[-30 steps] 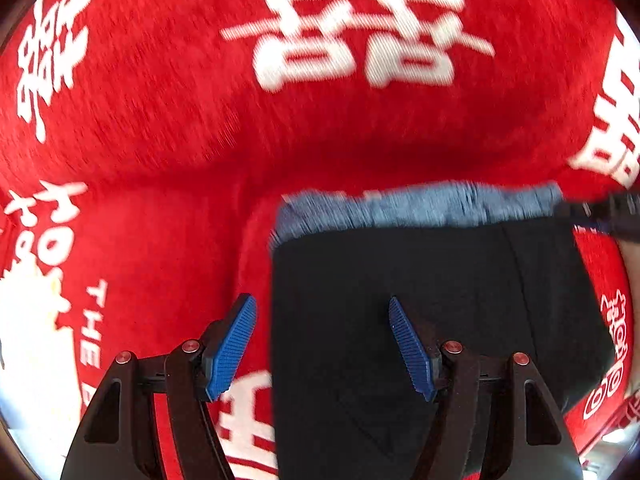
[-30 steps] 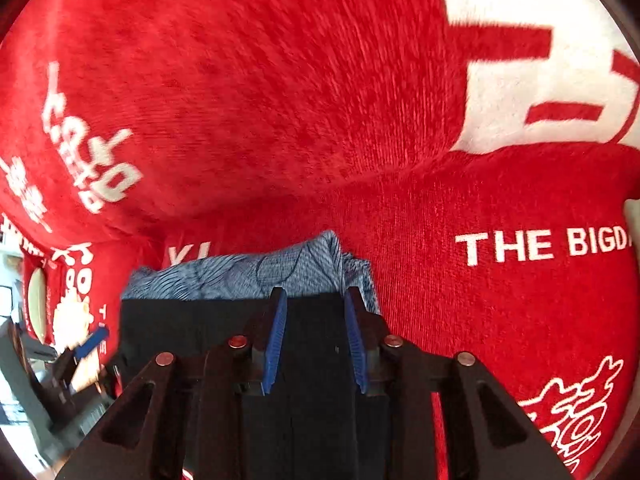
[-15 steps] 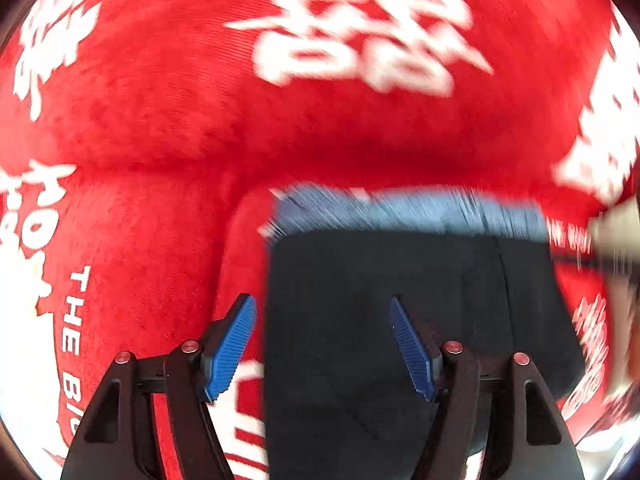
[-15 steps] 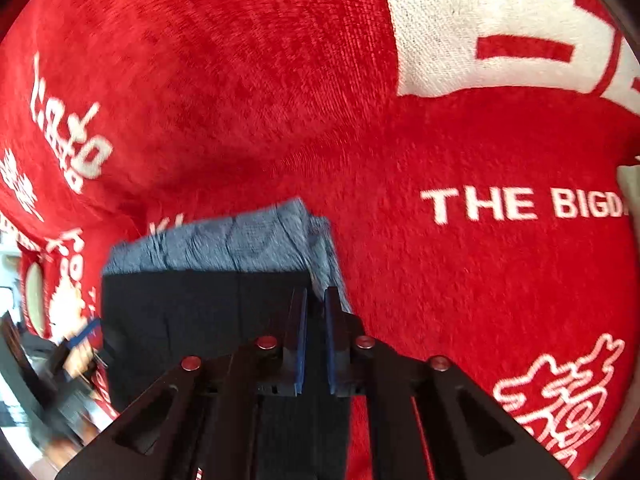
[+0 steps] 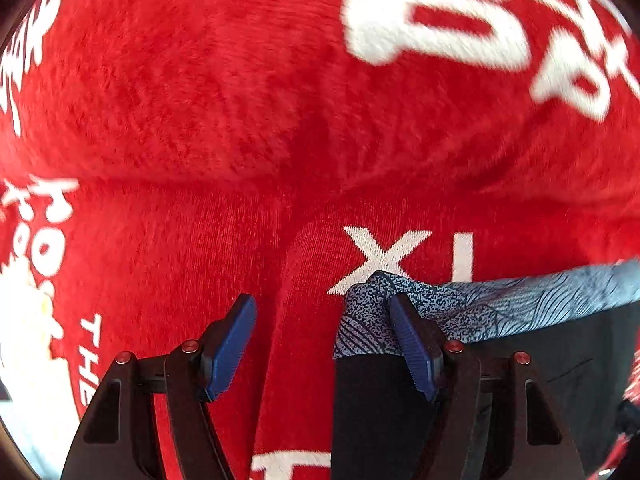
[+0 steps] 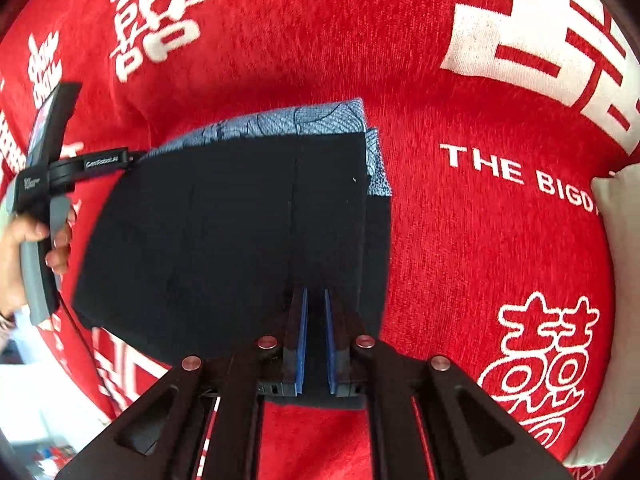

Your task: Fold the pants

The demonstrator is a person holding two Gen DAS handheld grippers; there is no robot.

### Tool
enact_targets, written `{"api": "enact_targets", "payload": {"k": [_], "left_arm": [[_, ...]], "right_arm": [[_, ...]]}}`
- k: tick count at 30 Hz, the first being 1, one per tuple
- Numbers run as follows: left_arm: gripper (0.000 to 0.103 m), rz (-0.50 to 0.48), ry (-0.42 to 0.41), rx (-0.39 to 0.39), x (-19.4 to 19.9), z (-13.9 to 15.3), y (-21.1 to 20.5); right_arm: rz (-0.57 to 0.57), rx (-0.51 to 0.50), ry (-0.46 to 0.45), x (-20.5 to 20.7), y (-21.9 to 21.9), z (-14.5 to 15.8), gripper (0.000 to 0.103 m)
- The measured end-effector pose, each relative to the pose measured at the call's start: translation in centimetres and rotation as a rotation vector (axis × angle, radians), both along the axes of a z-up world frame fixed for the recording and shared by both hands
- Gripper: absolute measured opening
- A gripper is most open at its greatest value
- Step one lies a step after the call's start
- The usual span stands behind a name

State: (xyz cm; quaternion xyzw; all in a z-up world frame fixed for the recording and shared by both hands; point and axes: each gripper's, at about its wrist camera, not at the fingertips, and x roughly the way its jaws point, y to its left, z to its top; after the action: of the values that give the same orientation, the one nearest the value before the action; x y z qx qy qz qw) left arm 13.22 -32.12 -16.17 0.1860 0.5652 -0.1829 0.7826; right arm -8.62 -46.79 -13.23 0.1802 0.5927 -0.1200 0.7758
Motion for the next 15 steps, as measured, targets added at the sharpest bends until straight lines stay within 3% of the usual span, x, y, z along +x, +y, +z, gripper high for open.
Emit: {"api": "enact_targets", "payload": {"k": [2, 5, 8, 15], "left_arm": [[0.073, -0.01, -0.029, 0.017, -0.2, -0.5, -0.3], [0.075, 0.033, -0.008, -0.001, 0.5, -0.7, 0.3], [0.075, 0.075, -0.028, -0.013, 0.3, 1.1, 1.9], [0.075, -0.024, 0.015, -0.081, -6.6, 5.1, 5.5]], "right_arm": [[0.02, -0.02, -0.008, -0.2, 0.3, -0.2, 0.009], [0.021, -0.033, -0.013, -0.6, 0.8, -0.3, 0.009], [-0.024, -0.002, -0.003, -1.5, -0.2, 0.1, 0.01], [-0.176, 0.065, -0.02, -5.6, -2.6, 2.2, 0.02]]}}
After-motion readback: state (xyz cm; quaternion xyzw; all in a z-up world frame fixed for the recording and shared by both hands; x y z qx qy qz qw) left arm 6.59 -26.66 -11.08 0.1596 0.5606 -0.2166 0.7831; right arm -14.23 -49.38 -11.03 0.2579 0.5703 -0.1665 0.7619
